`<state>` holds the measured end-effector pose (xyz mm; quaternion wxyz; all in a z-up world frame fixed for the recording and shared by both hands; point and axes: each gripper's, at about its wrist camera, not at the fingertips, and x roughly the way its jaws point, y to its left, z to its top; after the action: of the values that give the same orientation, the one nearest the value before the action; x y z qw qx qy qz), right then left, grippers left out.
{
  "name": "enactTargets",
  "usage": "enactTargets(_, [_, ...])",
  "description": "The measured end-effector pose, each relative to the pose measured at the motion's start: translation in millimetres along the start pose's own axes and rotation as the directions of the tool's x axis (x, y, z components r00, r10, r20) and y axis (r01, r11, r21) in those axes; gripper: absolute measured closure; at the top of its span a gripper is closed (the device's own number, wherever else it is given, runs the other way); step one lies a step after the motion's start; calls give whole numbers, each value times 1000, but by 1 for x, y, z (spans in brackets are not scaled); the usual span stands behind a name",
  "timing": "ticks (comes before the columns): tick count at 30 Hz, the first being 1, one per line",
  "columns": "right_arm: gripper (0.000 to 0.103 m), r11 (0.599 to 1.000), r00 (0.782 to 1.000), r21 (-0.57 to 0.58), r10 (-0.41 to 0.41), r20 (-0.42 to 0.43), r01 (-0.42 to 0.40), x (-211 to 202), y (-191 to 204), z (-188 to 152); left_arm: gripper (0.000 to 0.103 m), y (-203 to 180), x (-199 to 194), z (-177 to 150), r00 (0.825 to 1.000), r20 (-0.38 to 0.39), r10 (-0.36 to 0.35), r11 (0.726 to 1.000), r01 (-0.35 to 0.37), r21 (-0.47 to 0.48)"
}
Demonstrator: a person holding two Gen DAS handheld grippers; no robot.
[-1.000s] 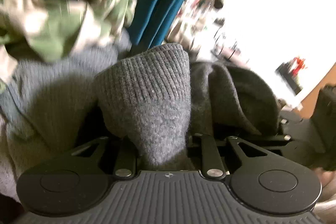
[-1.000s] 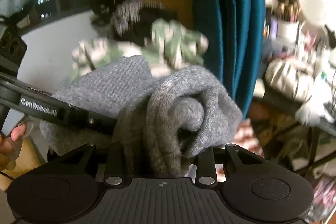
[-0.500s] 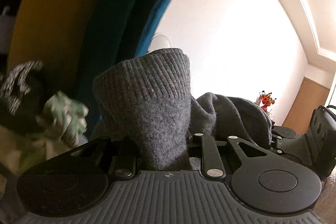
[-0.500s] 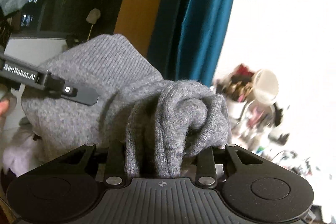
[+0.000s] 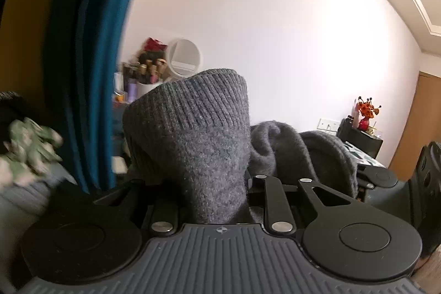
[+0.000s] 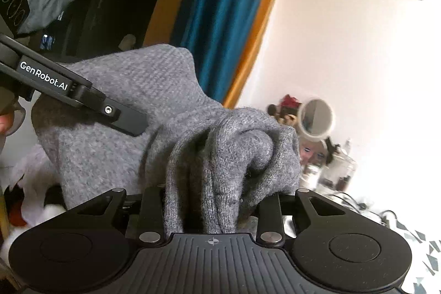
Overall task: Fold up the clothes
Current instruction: 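Carry the grey sweater with both grippers over to the patterned table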
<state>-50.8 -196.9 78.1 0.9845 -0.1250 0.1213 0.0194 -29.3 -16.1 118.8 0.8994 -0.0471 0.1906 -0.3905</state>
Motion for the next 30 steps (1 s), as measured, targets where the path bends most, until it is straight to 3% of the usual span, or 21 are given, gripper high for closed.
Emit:
enactTargets(4, [74, 999, 999, 8, -36, -36, 37, -30, -61, -19, 80, -68, 25, -8, 997, -41, -60, 998, 60, 6])
enactTargets(9, [74, 993, 991, 8, -114, -67, 114, -54, -122, -39, 80, -106, 74, -11, 992, -61, -112, 992, 108, -61])
enactTargets(14, [74, 981, 976, 12, -192, -99, 194, -61, -179, -59, 80, -151, 112, -16, 976, -17, -216, 976, 216, -27])
enactTargets(22, [74, 957, 949, -11, -290, -127, 291, -26, -297, -93, 80, -201, 221, -9, 949, -45, -313, 949, 311, -46])
enactTargets(30, [74, 904, 898, 28, -421, -125, 428, 37, -470, -108, 80, -252, 374, 39, 899, -55, -435, 900, 435, -11])
